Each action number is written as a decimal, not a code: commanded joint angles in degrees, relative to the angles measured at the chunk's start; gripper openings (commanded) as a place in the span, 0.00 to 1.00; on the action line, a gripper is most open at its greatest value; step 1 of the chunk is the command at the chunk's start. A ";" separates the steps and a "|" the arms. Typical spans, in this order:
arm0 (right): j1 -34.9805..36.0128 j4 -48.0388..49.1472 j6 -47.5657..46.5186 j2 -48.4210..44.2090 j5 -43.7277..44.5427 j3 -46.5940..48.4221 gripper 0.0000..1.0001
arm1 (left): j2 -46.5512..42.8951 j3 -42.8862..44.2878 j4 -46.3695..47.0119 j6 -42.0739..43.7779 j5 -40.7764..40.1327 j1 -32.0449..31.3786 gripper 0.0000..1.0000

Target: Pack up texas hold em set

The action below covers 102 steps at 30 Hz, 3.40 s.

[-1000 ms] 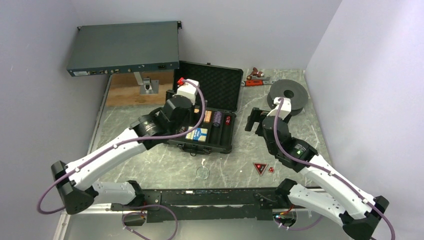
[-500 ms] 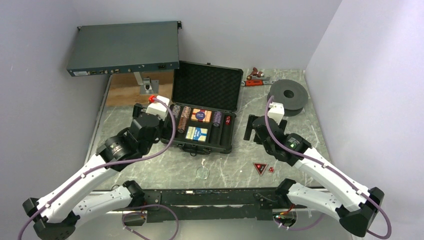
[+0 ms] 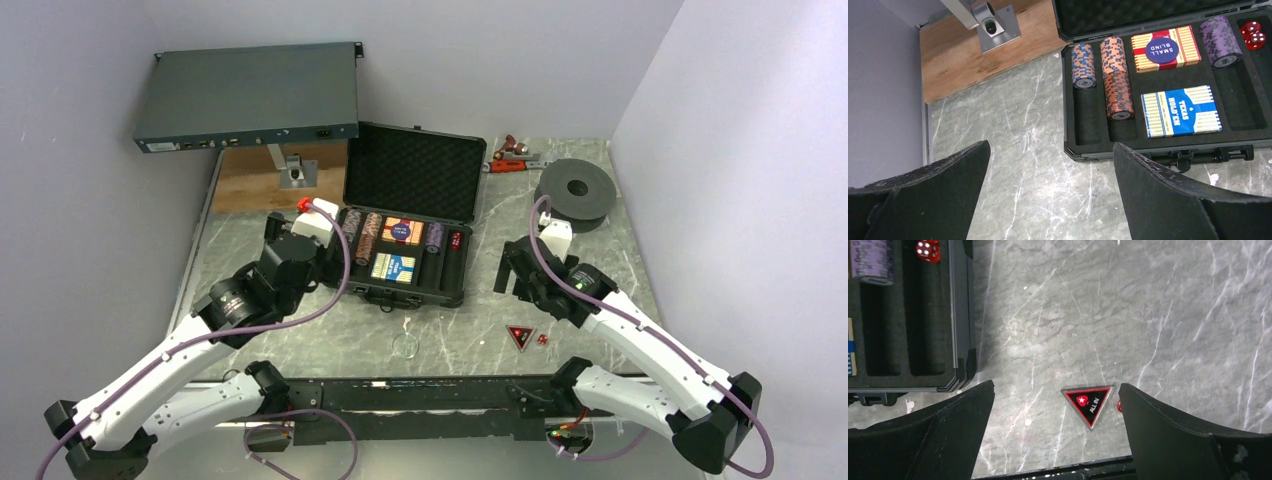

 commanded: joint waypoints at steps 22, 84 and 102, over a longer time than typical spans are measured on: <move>-14.52 -7.32 20.96 -6.38 -10.14 -11.98 0.93 | -0.83 0.07 1.91 -0.93 -1.48 0.16 0.99; -34.51 -0.89 15.33 -2.14 -23.24 -21.24 0.45 | -1.06 0.34 1.07 -1.02 -3.76 0.82 0.96; -34.78 -0.20 15.56 -1.80 -22.92 -21.57 0.39 | -1.77 0.36 1.07 -0.93 -3.61 0.95 0.97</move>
